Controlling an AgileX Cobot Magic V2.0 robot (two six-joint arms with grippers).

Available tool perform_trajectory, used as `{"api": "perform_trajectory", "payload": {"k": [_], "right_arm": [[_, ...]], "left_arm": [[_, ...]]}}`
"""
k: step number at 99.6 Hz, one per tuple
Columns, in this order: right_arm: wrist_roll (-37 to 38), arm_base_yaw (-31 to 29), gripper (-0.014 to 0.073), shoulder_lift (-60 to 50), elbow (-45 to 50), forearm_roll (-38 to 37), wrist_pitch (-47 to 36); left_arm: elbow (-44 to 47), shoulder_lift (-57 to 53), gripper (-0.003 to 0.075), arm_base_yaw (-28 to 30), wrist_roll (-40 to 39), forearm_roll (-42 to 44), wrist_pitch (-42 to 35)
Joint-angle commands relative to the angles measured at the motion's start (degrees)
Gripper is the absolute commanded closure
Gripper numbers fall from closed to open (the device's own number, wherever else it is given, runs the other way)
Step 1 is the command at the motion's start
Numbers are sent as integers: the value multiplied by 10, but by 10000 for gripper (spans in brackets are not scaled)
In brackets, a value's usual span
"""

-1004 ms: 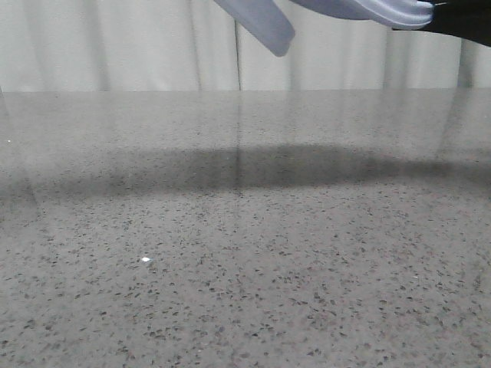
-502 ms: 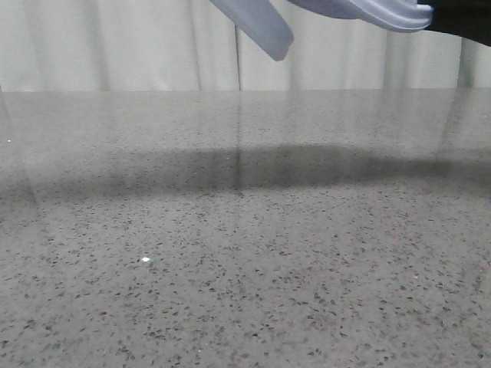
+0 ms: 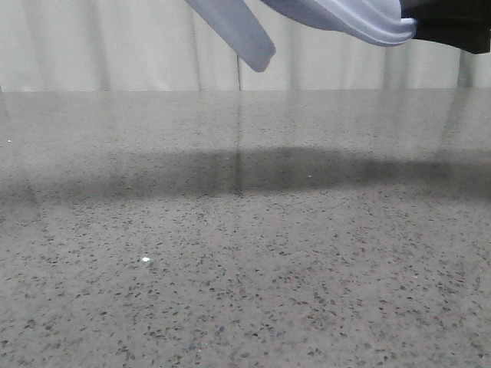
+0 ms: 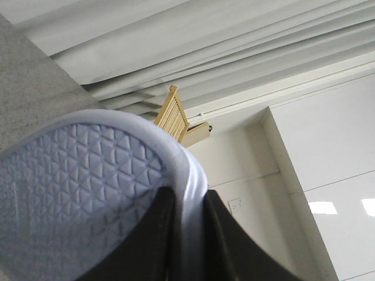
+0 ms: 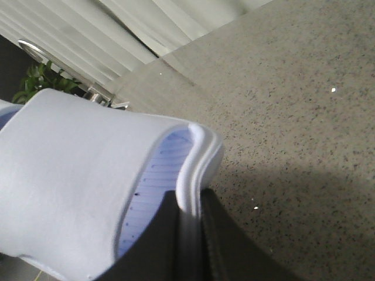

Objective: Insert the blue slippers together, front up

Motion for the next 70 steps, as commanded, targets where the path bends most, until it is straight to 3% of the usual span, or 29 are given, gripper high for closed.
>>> {"api": "perform_trajectory", "payload": {"k": [1,15,34,44,61,70], "right_arm": [[-30,15,701,-15,-19,39,144],[-30,15,700,-15,-19,39,98],[-30,15,682,-15,-19,39,95],[-21,15,597,-15,-23,39,90],[-3,15,379,-15,-47,39,82],[-3,15,326,-15,-58,39,82]], "left_arm": [[-16,-5,703,-7,-13,-44,52],[-16,-5,703,-7,-13,-44,56],[-16,-5,703,-7,-13,-44,56],[-16,-5,703,-7,-13,-44,56],[-16,-5,703,-7,-13,-44,56],[-16,-5,703,-7,-13,-44,56]]}}
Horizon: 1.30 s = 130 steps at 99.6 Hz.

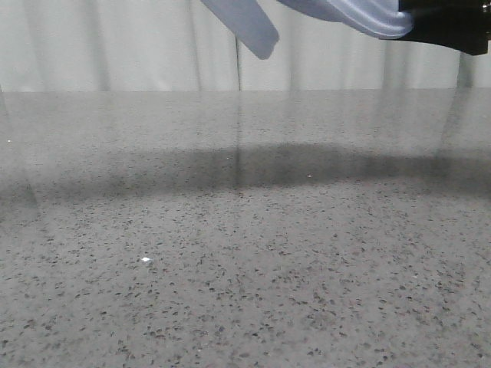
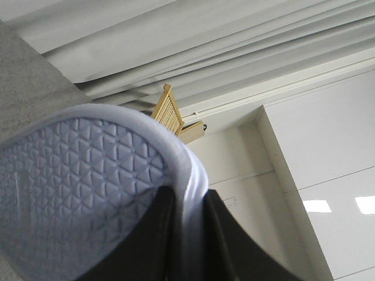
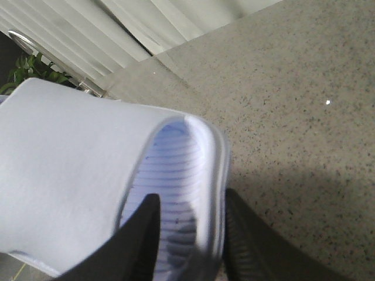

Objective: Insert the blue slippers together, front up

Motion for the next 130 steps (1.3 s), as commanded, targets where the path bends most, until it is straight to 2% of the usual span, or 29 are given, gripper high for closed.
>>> {"api": "perform_trajectory", "payload": {"k": [1,21,45,86,93,105,112,130], "right_arm": [[-2,10,325,-16,-32,51,102],[-2,10,330,-16,-50,51,98],[15,10,323,-16,-55,51,53],[20,10,323,-16,-55,51,47],[20,10,281,-16,-55,51,29],[29,10,109,-16,-55,51,14],[32,10,44,-16,-55,51,14],[32,10,29,-16,-58,51,8]], "left_arm": [[-15,-2,704,-7,-13,-37,52],[-15,-2,704,-7,-13,-37,52],[-15,-2,704,-7,-13,-37,52],[-15,10,704,-7,-8,-37,53],[-15,10,704,-7,-6,-37,53],[-15,10,704,-7,0,-37,50],[-15,10,704,-7,0,-37,48],[-15,11,704,-7,1,-37,45]]}}
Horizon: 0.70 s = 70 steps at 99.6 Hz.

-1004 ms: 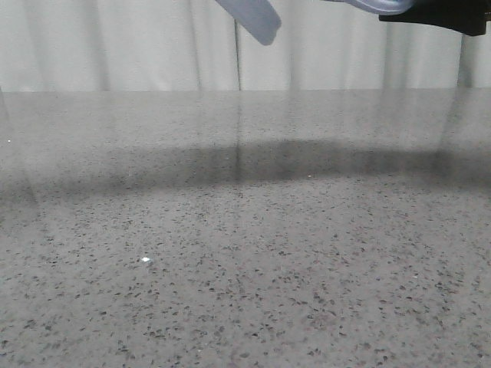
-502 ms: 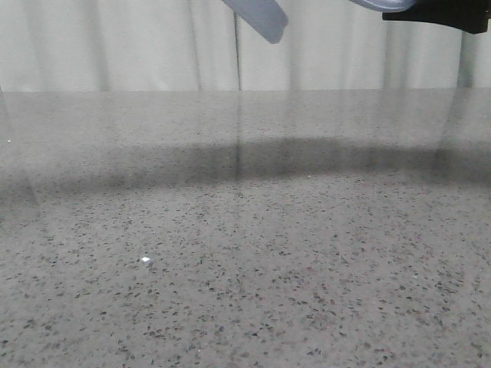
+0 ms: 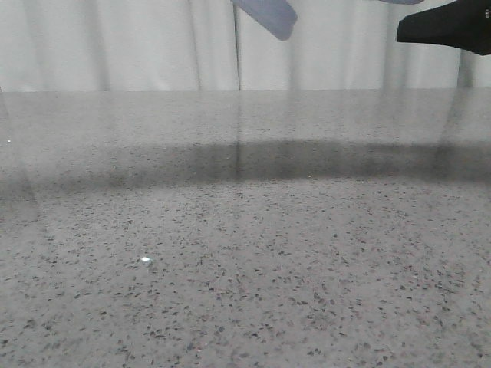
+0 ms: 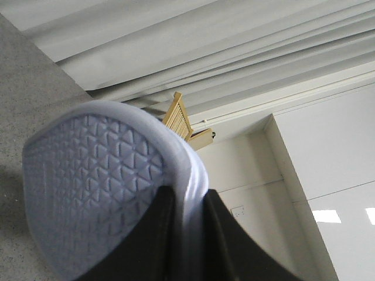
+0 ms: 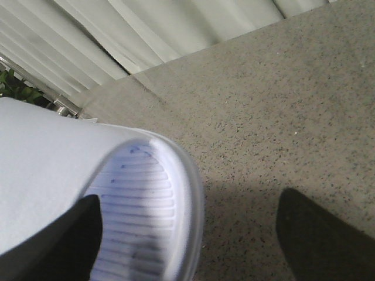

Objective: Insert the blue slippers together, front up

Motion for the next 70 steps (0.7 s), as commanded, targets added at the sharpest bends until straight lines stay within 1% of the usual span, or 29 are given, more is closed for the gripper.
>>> {"api": "perform_trajectory", "payload": {"k": [1,12,41,60,70], "right_arm": [[6,9,29,-16,-24,60,62],[6,9,29,-17,-36,60,45],[6,6,29,-17,-90,60,34],[6,-31,29,-17,-109,60,40],[7,-62,29,-19,-110,43,47]], "left_arm": [[-15,-1,704,-7,-7,-37,58],[-15,-1,704,-7,-6,-36,56],[-15,-1,704,-7,-5,-35,51],[-15,-1,704,-7,-5,-35,50],[-15,-1,704,-7,-5,-35,45]]}}
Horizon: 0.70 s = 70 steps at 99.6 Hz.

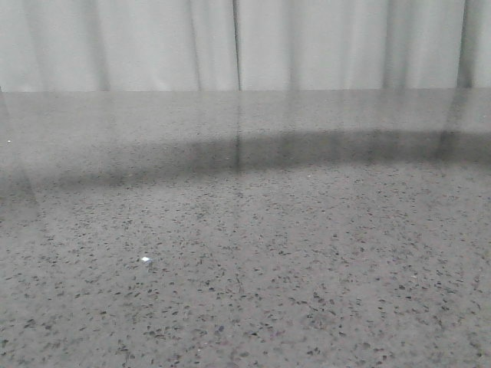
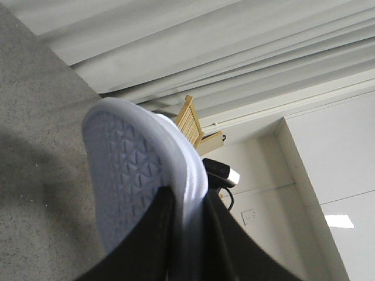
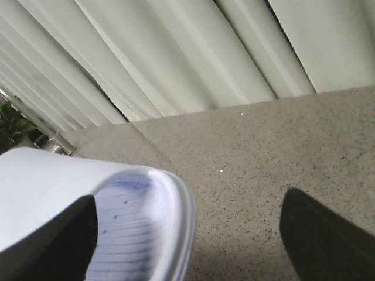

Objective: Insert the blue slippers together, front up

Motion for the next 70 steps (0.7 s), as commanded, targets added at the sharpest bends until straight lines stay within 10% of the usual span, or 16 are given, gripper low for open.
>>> {"api": "perform_trajectory", "payload": {"k": [1,70], "right_arm": [[5,-22,29,-19,-22,40,47],[14,-101,29,-101,-22,37,81]], "left_arm": [[-15,-5,704,-8,-6,-45,59],[-15,21,704,-8,23,-40,40]]}}
